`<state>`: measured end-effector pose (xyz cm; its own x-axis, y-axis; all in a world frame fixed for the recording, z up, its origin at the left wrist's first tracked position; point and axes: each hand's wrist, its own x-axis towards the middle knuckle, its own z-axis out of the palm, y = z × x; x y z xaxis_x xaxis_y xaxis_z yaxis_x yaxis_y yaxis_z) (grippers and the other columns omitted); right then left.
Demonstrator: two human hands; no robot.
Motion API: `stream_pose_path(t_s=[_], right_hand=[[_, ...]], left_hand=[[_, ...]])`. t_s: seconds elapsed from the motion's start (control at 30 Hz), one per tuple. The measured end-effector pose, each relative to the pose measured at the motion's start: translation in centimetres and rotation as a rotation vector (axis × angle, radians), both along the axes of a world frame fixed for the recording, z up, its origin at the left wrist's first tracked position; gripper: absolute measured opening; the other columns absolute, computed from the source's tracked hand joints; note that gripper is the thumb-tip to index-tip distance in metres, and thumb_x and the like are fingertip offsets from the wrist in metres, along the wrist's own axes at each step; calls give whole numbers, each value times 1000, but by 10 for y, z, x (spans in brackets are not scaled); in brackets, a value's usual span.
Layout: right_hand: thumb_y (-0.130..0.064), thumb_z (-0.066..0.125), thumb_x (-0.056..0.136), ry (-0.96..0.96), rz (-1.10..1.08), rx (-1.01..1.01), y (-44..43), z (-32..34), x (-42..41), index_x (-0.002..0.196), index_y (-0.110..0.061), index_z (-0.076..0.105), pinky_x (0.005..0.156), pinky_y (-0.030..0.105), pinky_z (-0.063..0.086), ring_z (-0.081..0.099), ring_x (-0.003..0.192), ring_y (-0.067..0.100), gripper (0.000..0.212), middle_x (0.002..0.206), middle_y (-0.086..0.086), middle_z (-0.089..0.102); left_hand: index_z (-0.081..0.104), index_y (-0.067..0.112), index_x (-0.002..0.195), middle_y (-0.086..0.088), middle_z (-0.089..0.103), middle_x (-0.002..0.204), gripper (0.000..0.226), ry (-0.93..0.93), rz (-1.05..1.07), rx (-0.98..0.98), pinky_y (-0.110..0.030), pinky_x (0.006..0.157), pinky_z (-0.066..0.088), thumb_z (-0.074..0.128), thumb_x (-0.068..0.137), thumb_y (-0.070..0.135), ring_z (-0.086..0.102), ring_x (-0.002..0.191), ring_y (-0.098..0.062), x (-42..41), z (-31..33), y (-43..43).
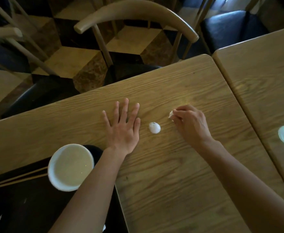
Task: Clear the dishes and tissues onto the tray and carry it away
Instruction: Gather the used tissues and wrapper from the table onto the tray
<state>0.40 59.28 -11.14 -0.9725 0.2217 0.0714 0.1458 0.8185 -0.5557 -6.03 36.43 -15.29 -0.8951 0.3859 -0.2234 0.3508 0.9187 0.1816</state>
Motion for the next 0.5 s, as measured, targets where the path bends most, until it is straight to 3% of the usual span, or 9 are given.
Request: stream_pose_path(t_s=[0.27, 0.5], right_hand=[[5, 73, 87, 94, 154, -34, -29, -1, 14, 87, -1, 80, 69, 41, 61, 74, 84, 24, 9, 99, 10, 77], [9, 73, 86, -27, 373, -78, -37, 5, 43, 91, -7, 79, 77, 27, 57, 71, 89, 14, 18, 105, 0, 74]], left_hand=[[5, 44, 159, -2, -3, 171, 55, 107, 27, 74, -63, 120, -4, 12, 105, 49, -8, 156, -22, 4, -9, 2], [20, 39, 159, -6, 11, 170, 55, 173, 11, 112, -65, 119, 1, 21, 105, 45, 2, 156, -25, 3, -13, 2]])
